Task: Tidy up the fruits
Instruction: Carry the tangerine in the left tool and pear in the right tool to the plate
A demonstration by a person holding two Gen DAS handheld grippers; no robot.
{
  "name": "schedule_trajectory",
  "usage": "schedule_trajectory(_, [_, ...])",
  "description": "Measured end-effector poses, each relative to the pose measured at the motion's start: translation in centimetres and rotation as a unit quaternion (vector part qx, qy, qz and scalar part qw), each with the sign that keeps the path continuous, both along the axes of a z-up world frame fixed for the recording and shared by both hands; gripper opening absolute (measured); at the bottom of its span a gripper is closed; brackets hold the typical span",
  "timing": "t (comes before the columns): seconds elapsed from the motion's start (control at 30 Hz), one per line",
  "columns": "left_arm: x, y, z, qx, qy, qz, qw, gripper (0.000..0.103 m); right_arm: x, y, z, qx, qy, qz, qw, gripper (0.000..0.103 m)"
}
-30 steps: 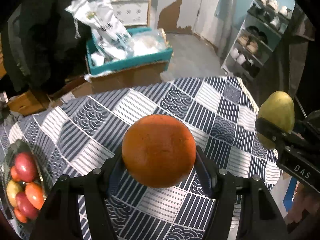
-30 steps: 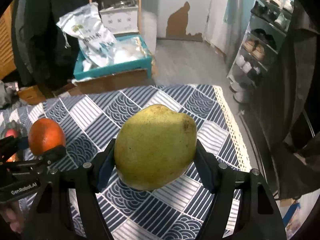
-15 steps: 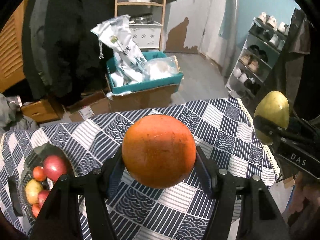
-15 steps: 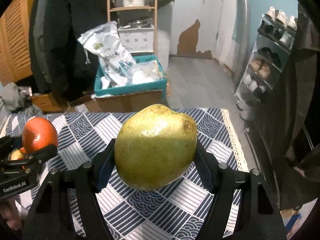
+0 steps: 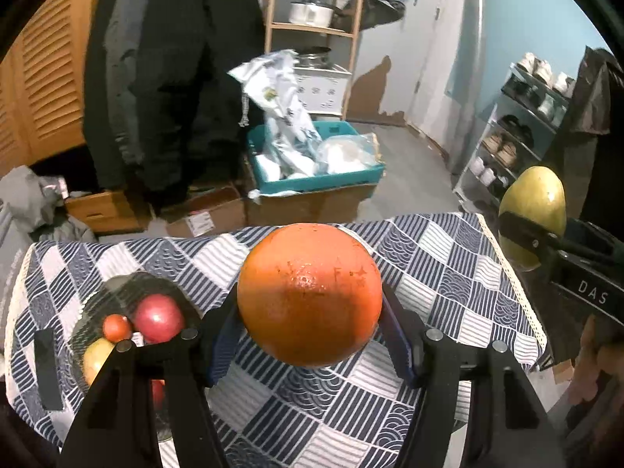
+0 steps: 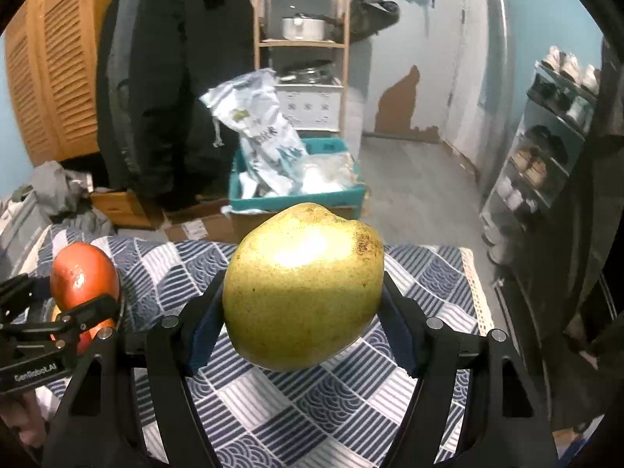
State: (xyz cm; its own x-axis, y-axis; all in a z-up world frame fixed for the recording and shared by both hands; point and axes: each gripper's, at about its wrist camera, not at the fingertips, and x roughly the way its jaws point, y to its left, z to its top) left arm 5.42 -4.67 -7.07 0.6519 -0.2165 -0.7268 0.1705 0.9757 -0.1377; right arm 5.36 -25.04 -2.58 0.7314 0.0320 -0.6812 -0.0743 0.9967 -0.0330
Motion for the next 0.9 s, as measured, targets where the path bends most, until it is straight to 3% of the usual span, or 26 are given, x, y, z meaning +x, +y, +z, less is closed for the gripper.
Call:
schedule_trajectory(0.5, [-1.2, 8.0, 0.3, -0.017, -0.005, 0.071, 0.9974, 0.067, 1.0, 9.0, 0.1, 0.006, 0.009, 0.076, 0.997, 0.073])
schedule_trajectory(0.9, [-0.8, 14.9, -2.1, -0.023, 0.019, 0.133, 0.9907, 0.067, 2.3, 16.9, -1.3, 0.002, 0.027, 0.138, 0.99, 0.073])
